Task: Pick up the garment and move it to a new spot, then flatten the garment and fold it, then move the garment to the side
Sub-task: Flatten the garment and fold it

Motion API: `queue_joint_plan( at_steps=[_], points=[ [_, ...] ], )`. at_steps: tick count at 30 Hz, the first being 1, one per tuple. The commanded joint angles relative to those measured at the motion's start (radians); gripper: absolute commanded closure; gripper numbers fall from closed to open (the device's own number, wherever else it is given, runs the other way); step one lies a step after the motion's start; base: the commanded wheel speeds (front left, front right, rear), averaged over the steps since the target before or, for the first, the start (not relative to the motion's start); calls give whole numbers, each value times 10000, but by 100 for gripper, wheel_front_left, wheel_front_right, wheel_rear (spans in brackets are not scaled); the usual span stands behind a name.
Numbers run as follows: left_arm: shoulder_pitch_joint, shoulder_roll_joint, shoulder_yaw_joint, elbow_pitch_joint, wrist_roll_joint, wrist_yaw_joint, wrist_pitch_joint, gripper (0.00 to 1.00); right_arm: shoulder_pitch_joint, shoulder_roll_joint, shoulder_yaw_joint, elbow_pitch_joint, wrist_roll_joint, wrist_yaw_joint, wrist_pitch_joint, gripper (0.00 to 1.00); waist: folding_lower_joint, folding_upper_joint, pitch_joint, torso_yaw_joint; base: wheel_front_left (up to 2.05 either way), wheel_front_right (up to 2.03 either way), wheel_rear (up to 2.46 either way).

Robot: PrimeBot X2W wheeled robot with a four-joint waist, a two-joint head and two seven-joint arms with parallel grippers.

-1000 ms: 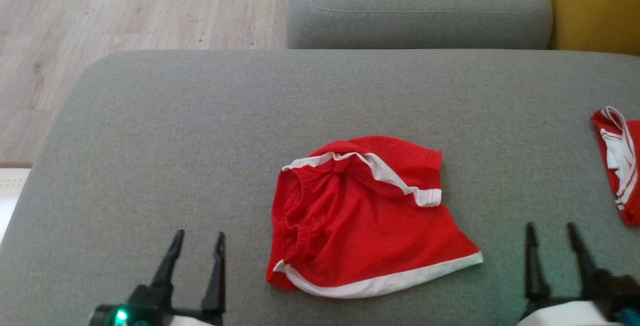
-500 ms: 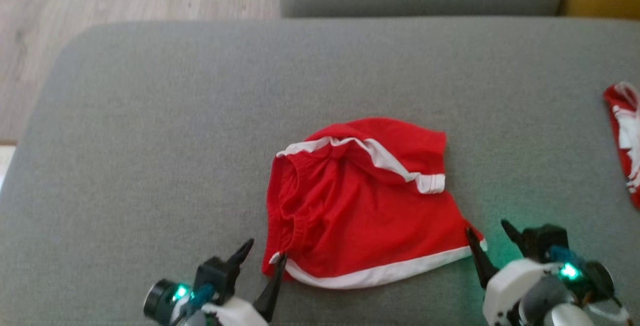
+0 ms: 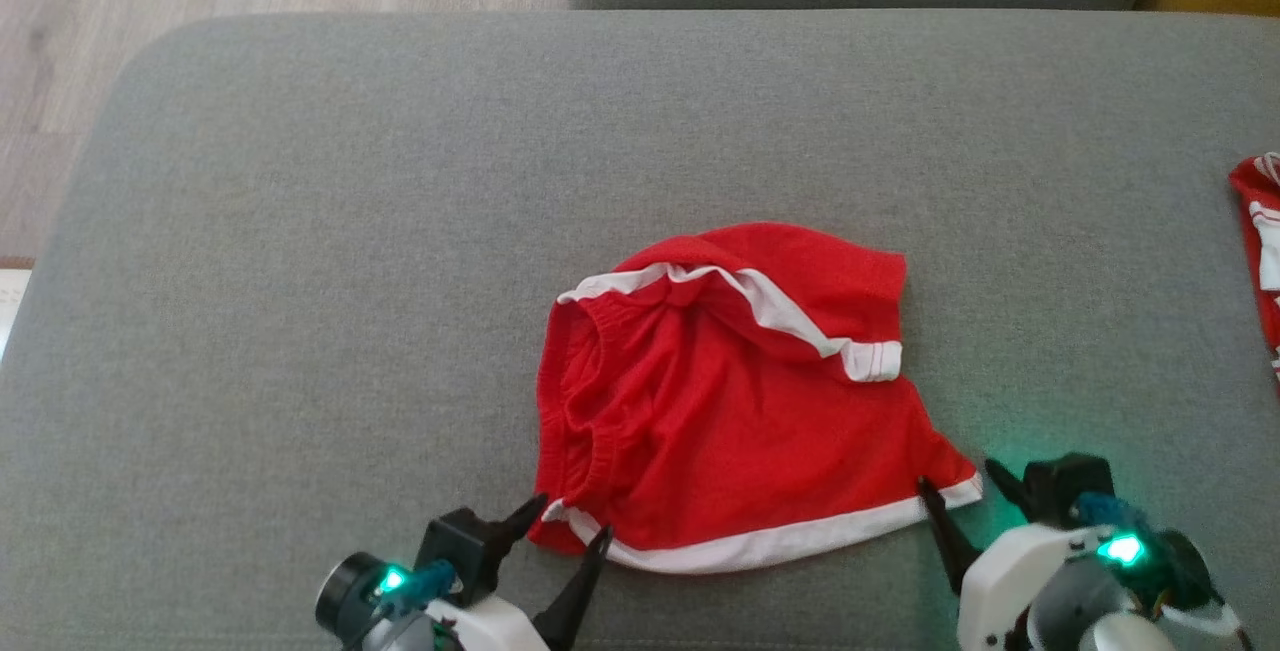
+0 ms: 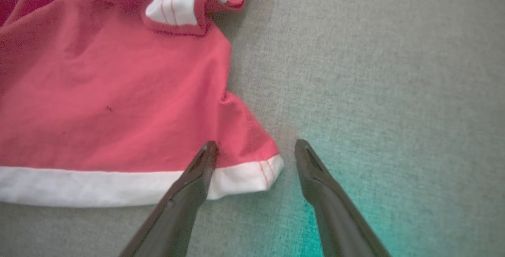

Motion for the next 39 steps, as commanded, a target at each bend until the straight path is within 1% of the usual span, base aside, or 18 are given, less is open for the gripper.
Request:
queue_joint_plan(
  at_steps=[1,6,9,17,19,20,22,25,28,30,31,32,33,39],
  points=[
    [-145,79,267,-452,-129,-31,12,0,56,-145,281,-258,66,73,30,0,-1,0,-16,-13,0,0,0],
    [-91,273,225,-519,-235,-40,216,0,267,-201,430,-396,194,73,233,0,-1,0,1,-103,0,0,0],
    [-97,292,251,-475,-318,-7,248,0,299,-238,479,-523,263,73,307,0,-1,0,55,-182,0,0,0],
    [-436,335,286,175,-309,100,220,0,218,-231,542,-616,336,73,486,0,-1,0,194,-254,0,0,0],
    [-554,344,299,375,-286,131,159,7,183,-237,578,-598,344,73,535,0,-1,0,224,-264,0,0,0],
    [-597,328,318,451,-307,151,131,9,166,-237,591,-590,348,73,552,0,-1,0,239,-269,0,0,0],
    [-676,329,353,581,-305,209,70,10,121,-236,605,-589,358,73,573,0,-1,0,279,-280,0,0,0],
    [-753,323,353,751,-324,233,-36,9,61,-249,618,-571,372,73,560,0,-1,0,329,-302,0,0,0],
    [-819,300,307,940,-380,217,-120,13,25,-252,630,-551,382,73,529,0,-1,0,359,-321,0,0,0],
    [-881,295,292,1031,-332,273,-223,11,7,-255,633,-530,376,73,500,0,-1,0,357,-338,0,0,0],
    [-917,281,316,1031,-305,345,-318,7,2,-257,635,-516,369,73,486,0,-1,0,349,-347,0,0,0],
    [-917,281,316,1031,-305,345,-318,7,2,-257,635,-516,369,73,486,0,-1,0,349,-347,0,0,0],
    [-933,240,359,1001,-328,416,-405,1,-2,-259,637,-502,364,73,473,0,-1,0,337,-356,0,0,0],
    [-848,318,438,564,-381,603,-315,0,7,-269,600,-462,346,73,433,0,-1,0,266,-385,0,0,0]
  ],
)
